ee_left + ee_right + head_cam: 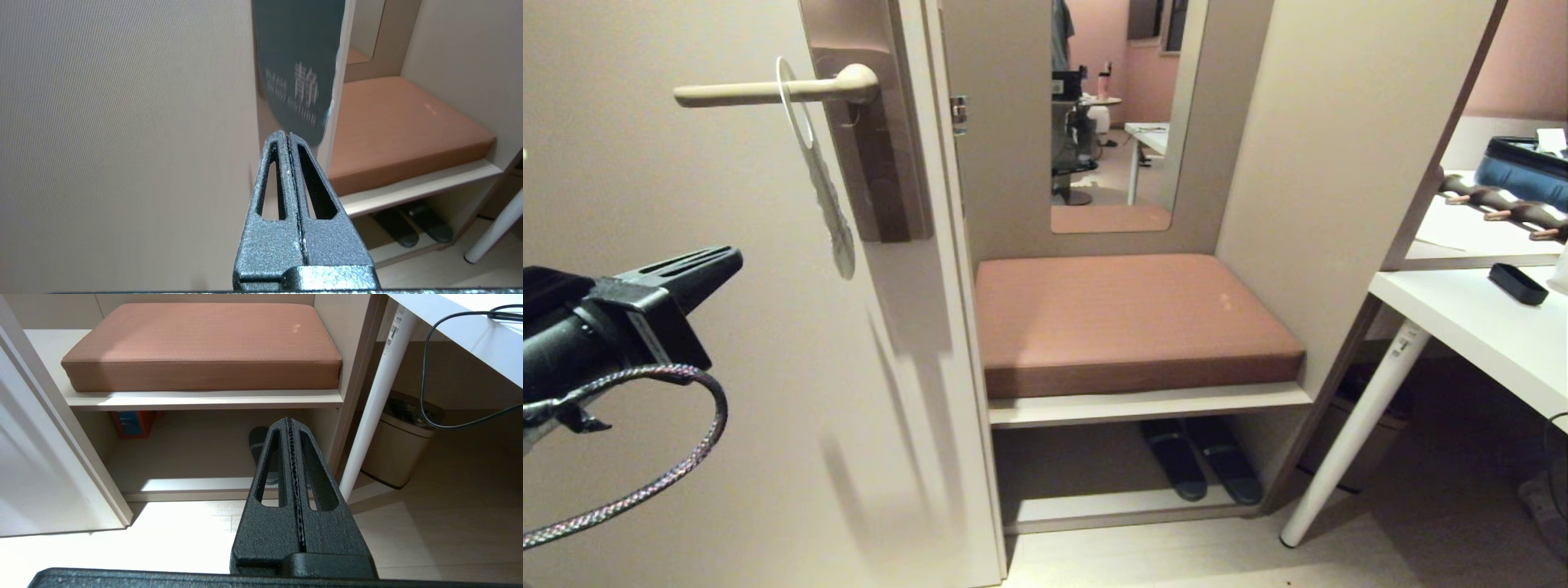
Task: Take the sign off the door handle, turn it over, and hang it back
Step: Hang the sign back with the other side facing out
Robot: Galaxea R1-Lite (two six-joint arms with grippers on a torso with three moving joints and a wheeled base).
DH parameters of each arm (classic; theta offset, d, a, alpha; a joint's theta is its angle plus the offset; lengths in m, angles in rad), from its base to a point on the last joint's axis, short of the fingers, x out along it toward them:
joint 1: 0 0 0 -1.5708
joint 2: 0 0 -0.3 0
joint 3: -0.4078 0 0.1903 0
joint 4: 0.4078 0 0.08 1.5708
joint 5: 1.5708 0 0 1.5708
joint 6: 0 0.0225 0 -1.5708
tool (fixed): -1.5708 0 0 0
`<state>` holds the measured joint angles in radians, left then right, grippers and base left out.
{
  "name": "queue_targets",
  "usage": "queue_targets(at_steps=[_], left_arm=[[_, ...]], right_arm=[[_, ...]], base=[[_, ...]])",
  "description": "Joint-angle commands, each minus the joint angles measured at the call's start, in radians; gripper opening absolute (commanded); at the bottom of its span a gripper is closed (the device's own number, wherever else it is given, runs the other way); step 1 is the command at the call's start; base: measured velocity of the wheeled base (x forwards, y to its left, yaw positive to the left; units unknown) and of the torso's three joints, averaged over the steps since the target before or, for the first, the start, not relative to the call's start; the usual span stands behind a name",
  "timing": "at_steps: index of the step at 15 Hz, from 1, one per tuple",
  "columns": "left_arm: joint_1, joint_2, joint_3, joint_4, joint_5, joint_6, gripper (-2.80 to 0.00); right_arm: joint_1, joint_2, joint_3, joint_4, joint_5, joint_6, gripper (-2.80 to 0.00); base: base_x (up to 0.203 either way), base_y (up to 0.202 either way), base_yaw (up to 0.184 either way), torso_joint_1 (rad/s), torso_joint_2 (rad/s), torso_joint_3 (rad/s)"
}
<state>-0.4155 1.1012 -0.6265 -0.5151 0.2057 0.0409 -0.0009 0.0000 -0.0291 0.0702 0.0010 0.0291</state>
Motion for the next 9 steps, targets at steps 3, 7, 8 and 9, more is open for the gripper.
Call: queue_targets(at_steps=[3,7,8,9], left_arm=[[0.001,0.152,-0.150,-0.005,0.001,0.001,-2.80],[0.001,0.255,-0.259,-0.006,0.001,0.003,-2.80],[0.001,0.269,-0.269,-0.006,0.001,0.004,-2.80],[0.001,0.281,-0.274,-0.006,0.001,0.004,-2.80]], right_arm=[[0.000,0.000,0.000,0.000,0.001,0.000,-2.80],[0.000,0.000,0.000,0.000,0.001,0.000,-2.80],[0.001,0.000,0.000,0.000,0.001,0.000,-2.80],[0.000,0.000,0.000,0.000,0.001,0.000,-2.80]], base=[[0.000,0.000,0.000,0.000,0.00,0.000],[0.000,0.000,0.000,0.000,0.00,0.000],[0.000,0.000,0.000,0.000,0.00,0.000],[0.000,0.000,0.000,0.000,0.00,0.000]])
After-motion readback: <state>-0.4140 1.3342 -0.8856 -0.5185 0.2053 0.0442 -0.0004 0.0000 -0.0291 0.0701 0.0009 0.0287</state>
